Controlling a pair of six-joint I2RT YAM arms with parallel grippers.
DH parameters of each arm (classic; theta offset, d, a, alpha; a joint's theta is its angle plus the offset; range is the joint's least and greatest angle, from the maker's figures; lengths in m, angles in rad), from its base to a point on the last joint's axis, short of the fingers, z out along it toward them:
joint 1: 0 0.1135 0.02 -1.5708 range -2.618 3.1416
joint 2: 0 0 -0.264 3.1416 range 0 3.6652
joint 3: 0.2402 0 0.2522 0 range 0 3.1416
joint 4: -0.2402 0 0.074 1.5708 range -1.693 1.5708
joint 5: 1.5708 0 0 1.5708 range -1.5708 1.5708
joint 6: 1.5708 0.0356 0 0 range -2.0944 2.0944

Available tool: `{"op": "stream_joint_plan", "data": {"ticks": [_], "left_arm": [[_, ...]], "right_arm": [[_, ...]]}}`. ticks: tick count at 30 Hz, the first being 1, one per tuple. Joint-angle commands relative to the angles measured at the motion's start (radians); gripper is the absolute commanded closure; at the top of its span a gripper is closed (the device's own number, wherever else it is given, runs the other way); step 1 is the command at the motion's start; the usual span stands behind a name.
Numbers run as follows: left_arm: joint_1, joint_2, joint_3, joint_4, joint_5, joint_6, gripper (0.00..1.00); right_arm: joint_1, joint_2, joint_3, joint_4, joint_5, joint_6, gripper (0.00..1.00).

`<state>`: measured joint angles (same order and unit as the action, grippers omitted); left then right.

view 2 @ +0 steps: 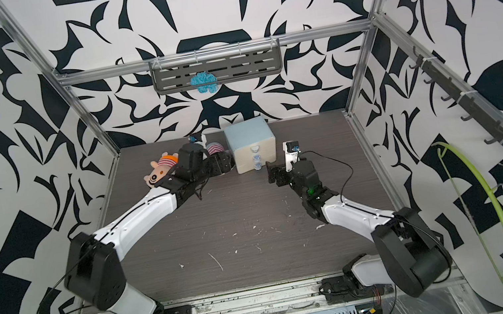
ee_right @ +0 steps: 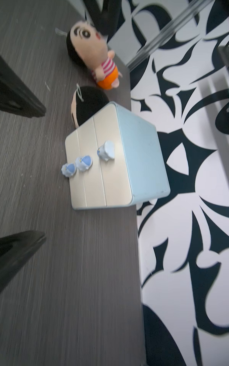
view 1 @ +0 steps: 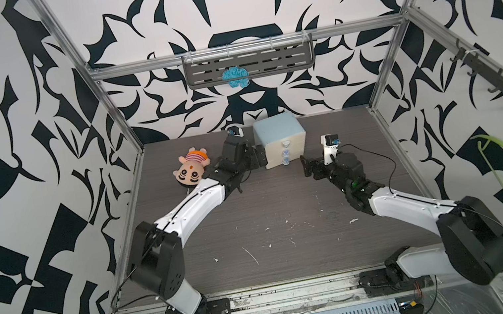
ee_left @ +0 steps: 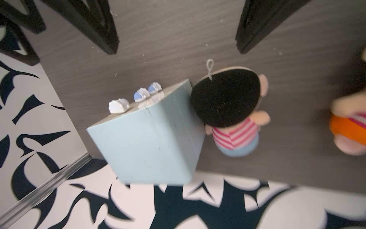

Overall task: Please put the sticky notes in the drawer by color
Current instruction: Reset both arms

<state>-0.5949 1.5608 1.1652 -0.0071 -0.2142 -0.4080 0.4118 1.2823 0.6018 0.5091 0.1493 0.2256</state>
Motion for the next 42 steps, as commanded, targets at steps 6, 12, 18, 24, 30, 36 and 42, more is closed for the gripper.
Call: {"op": "stream_joint_plan", "data": {"ticks": [6, 12, 18, 24, 30, 36, 42], "left_arm": [[0.128, -0.315, -0.471, 0.383, -0.119, 0.358, 0.01], [0.263, -0.455, -0.717, 0.506, -0.047, 0.410, 0.01], [0.351, -0.412, -0.854, 0.718, -0.043, 0.461, 0.01], [0.450, -0.315, -0.817, 0.790, 0.098, 0.494, 0.01], [0.500, -0.246, -0.718, 0.671, 0.137, 0.461, 0.01], [0.504, -0.226, -0.807, 0.755, 0.100, 0.433, 0.01], [0.542, -0.001, -0.841, 1.023, 0.133, 0.414, 0.01]], "right_arm": [[-0.064, -0.030, -0.075, -0.078, 0.275, -0.215, 0.01], [-0.129, 0.028, -0.155, 0.056, 0.312, -0.283, 0.01], [-0.268, 0.149, -0.280, 0.376, 0.147, -0.263, 0.01], [-0.362, 0.249, -0.316, 0.484, 0.007, -0.199, 0.01], [-0.369, 0.269, -0.244, 0.379, -0.062, -0.224, 0.01], [-0.369, 0.266, -0.235, 0.359, -0.076, -0.226, 0.01], [-0.370, 0.265, -0.235, 0.358, -0.077, -0.227, 0.01]]}}
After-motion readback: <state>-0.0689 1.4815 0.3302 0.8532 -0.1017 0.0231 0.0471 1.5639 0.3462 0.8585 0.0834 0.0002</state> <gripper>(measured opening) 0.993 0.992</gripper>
